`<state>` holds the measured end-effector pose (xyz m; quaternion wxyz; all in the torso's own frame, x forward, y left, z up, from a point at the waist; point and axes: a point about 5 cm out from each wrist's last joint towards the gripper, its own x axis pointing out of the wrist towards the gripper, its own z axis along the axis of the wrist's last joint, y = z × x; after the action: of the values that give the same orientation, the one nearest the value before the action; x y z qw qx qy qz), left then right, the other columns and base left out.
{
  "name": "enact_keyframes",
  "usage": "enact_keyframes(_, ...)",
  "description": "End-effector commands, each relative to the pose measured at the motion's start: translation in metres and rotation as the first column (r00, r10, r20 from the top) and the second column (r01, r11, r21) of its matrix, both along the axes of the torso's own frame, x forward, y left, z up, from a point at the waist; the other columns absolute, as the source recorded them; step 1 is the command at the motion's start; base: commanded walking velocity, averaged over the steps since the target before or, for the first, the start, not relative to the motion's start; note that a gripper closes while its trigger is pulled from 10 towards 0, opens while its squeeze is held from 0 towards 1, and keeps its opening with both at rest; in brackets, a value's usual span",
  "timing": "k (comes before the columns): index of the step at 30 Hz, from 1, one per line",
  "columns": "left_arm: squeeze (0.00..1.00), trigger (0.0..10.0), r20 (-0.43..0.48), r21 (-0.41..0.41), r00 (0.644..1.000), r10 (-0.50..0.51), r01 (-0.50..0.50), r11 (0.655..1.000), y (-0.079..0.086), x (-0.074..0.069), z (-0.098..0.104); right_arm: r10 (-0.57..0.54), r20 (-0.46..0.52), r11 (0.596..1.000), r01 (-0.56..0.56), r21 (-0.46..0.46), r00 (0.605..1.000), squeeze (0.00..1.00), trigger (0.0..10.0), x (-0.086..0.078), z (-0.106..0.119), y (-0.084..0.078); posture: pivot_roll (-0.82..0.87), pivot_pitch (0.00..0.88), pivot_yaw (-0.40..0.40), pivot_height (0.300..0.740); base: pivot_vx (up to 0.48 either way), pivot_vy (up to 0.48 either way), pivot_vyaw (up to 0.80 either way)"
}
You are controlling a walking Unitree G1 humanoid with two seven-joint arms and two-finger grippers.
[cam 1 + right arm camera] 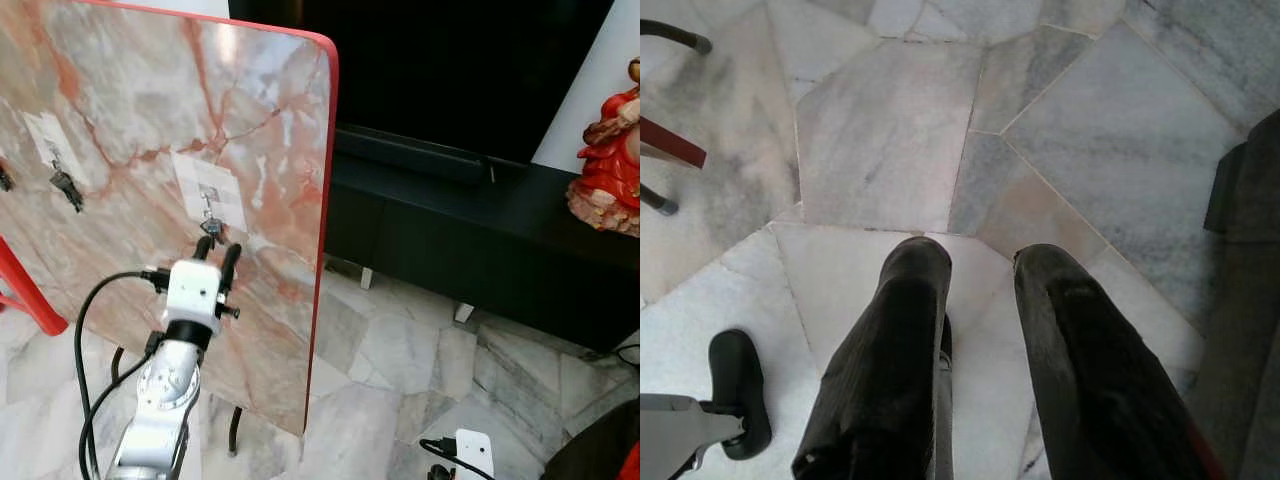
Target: Hang keys on a hook
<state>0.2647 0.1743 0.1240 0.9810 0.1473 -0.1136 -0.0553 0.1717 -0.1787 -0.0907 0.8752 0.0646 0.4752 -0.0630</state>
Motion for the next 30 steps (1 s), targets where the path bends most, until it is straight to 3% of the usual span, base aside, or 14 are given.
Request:
enact_keyframes(1, 1.00, 10.0, -0.040, 0.030, 0.999, -0.023, 0.024, 0.999, 0.002, -0.006, -0.011, 0.005, -0.004, 1.000, -0.005, -0.008, 1.000, 0.00, 10.0, 0.000, 0.000, -0.003, 0.08, 0.000, -0.077, 0.733, 0.000, 0.000, 0.00)
enact_keyframes(5, 0.97, 10.0, -0.133, 0.063, 0.991, -0.025, 0.034, 0.997, 0.010, -0.015, -0.032, 0.007, -0.005, 1.000, -0.007, -0.009, 1.000, 0.00, 10.0, 0.001, 0.000, -0.003, 0.09, 0.000, -0.081, 0.733, 0.000, 0.000, 0.00)
enact_keyframes(6, 0.44, 10.0, -0.184, 0.070, 0.983, -0.002, 0.016, 0.997, 0.017, -0.017, -0.045, 0.008, -0.005, 1.000, -0.008, -0.009, 1.000, 0.00, 10.0, 0.001, 0.001, -0.003, 0.09, 0.000, -0.082, 0.733, 0.000, 0.000, 0.00)
enact_keyframes(8, 0.44, 10.0, -0.218, 0.075, 0.976, 0.015, 0.002, 0.997, 0.022, -0.019, -0.053, 0.009, -0.005, 1.000, -0.009, -0.009, 1.000, 0.00, 10.0, 0.001, 0.001, -0.003, 0.09, 0.000, -0.082, 0.733, 0.000, 0.000, 0.00)
enact_keyframes(9, 0.00, 10.0, -0.256, 0.074, 0.966, 0.037, -0.019, 0.997, 0.026, -0.020, -0.062, 0.009, -0.005, 1.000, -0.009, -0.009, 1.000, 0.00, 10.0, 0.001, 0.001, -0.003, 0.09, 0.000, -0.082, 0.733, 0.000, 0.000, 0.00)
enact_keyframes(14, 0.00, 10.0, -0.475, 0.049, 0.873, 0.113, -0.102, 0.994, 0.039, -0.027, -0.109, 0.007, -0.003, 1.000, -0.007, -0.010, 1.000, 0.00, 10.0, 0.001, 0.001, -0.004, 0.08, 0.000, -0.087, 0.733, 0.000, 0.000, 0.00)
enact_keyframes(15, 0.00, 10.0, -0.573, 0.056, 0.807, 0.143, -0.136, 0.989, 0.043, -0.034, -0.132, 0.006, -0.002, 1.000, -0.006, -0.011, 1.000, 0.00, 10.0, 0.002, 0.001, -0.004, 0.08, 0.000, -0.087, 0.733, 0.000, 0.000, 0.00)
enact_keyframes(18, 0.00, 10.0, -0.630, 0.063, 0.756, 0.176, -0.175, 0.982, 0.049, -0.040, -0.145, 0.005, -0.002, 1.000, -0.005, -0.012, 1.000, 0.00, 10.0, 0.002, 0.001, -0.004, 0.08, 0.000, -0.087, 0.733, 0.000, 0.000, 0.00)
enact_keyframes(21, 0.00, 10.0, -0.758, 0.055, 0.618, 0.207, -0.255, 0.965, 0.056, -0.064, -0.173, 0.004, -0.005, 1.000, -0.004, -0.015, 1.000, 0.00, 10.0, 0.001, 0.001, -0.005, 0.08, 0.000, -0.090, 0.733, 0.000, 0.000, 0.00)
enact_keyframes(22, 0.00, 10.0, -0.758, 0.055, 0.618, 0.207, -0.255, 0.965, 0.056, -0.064, -0.173, 0.004, -0.005, 1.000, -0.004, -0.015, 1.000, 0.00, 10.0, 0.001, 0.001, -0.005, 0.08, 0.000, -0.090, 0.733, 0.000, 0.000, 0.00)
enact_keyframes(25, 0.00, 10.0, -0.824, 0.082, 0.520, 0.222, -0.279, 0.957, 0.058, -0.083, -0.190, 0.007, -0.008, 1.000, -0.007, -0.015, 1.000, 0.00, 10.0, 0.001, 0.001, -0.004, 0.07, 0.000, -0.090, 0.733, 0.000, 0.000, 0.00)
enact_keyframes(26, 0.00, 10.0, -0.824, 0.082, 0.520, 0.222, -0.279, 0.957, 0.058, -0.083, -0.190, 0.007, -0.008, 1.000, -0.007, -0.015, 1.000, 0.00, 10.0, 0.001, 0.001, -0.004, 0.07, 0.000, -0.090, 0.733, 0.000, 0.000, 0.00)
enact_keyframes(28, 0.00, 10.0, -0.878, 0.108, 0.415, 0.241, -0.319, 0.942, 0.061, -0.106, -0.204, 0.015, -0.012, 1.000, -0.015, -0.018, 1.000, 0.00, 10.0, 0.001, 0.000, -0.004, 0.07, 0.000, -0.085, 0.733, 0.000, 0.000, 0.00)
enact_keyframes(30, 0.00, 10.0, -0.882, 0.102, 0.408, 0.237, -0.325, 0.940, 0.059, -0.108, -0.206, 0.017, -0.012, 1.000, -0.017, -0.021, 1.000, 0.00, 10.0, 0.001, 0.000, -0.004, 0.07, 0.000, -0.085, 0.733, 0.000, 0.124, 0.00)
